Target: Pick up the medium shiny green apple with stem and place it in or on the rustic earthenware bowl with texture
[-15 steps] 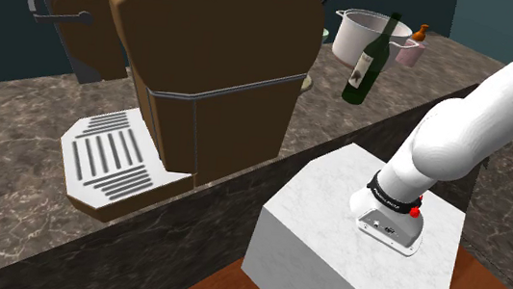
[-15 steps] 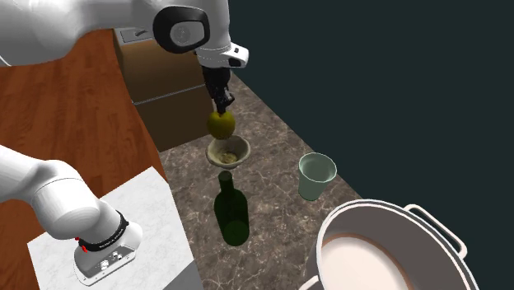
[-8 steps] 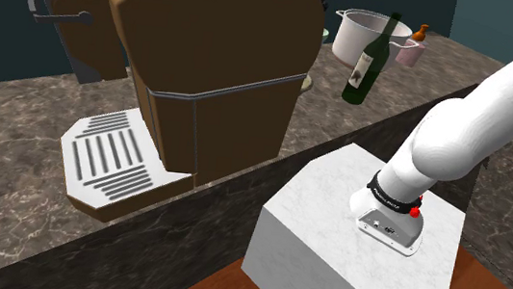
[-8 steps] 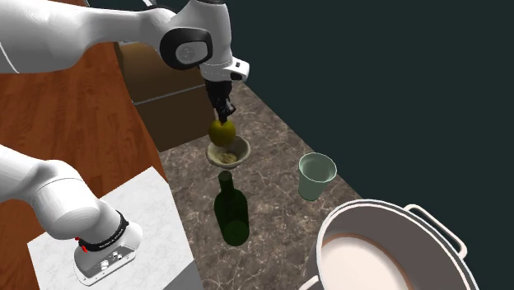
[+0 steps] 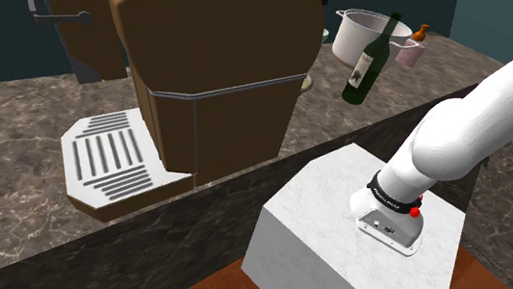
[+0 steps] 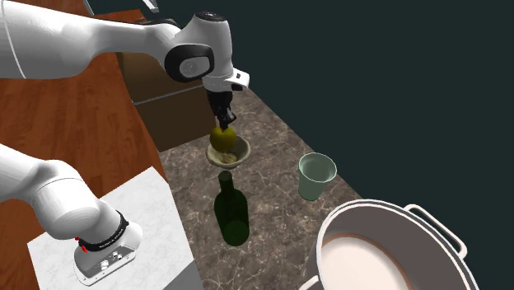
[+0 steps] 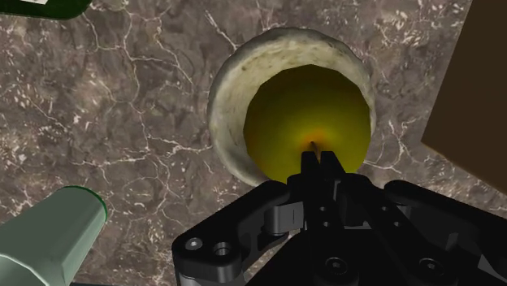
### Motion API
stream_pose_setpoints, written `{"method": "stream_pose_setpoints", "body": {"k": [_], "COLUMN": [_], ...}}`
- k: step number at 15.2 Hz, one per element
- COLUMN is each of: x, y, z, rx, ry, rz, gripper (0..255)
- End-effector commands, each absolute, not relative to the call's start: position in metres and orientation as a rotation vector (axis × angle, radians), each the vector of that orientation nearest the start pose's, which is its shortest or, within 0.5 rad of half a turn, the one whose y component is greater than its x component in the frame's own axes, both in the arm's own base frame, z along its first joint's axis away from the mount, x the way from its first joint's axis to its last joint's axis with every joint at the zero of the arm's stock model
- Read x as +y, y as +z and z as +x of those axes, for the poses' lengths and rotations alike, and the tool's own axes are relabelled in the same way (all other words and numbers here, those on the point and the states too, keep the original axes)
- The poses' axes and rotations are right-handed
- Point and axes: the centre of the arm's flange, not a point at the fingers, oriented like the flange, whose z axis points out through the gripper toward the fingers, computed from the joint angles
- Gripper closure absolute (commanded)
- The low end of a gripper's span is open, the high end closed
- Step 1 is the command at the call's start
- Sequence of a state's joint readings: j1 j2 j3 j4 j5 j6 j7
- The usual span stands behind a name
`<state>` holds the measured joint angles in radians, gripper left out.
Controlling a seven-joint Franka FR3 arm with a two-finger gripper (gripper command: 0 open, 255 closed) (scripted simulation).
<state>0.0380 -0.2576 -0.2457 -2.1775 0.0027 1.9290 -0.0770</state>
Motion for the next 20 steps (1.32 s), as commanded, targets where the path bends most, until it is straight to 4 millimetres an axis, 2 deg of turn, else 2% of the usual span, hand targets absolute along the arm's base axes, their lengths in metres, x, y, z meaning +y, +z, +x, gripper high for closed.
{"method": "stream_pose_setpoints", "body": {"k": [1, 4, 5, 10, 14, 20], "x": [-0.105, -0.105, -0.105, -0.105, -0.108, -0.108], "y": [0.495, 0.495, 0.495, 0.495, 0.545, 0.545], "z": [0.467, 0.467, 0.467, 0.467, 0.466, 0.466], "rx": [0.191, 0.191, 0.191, 0.191, 0.191, 0.191], "ry": [-0.017, -0.017, -0.017, -0.017, -0.017, -0.017], "rz": [-3.072, -3.072, -3.072, -3.072, -3.072, -3.072], "gripper": [255, 255, 0, 0, 0, 0]}}
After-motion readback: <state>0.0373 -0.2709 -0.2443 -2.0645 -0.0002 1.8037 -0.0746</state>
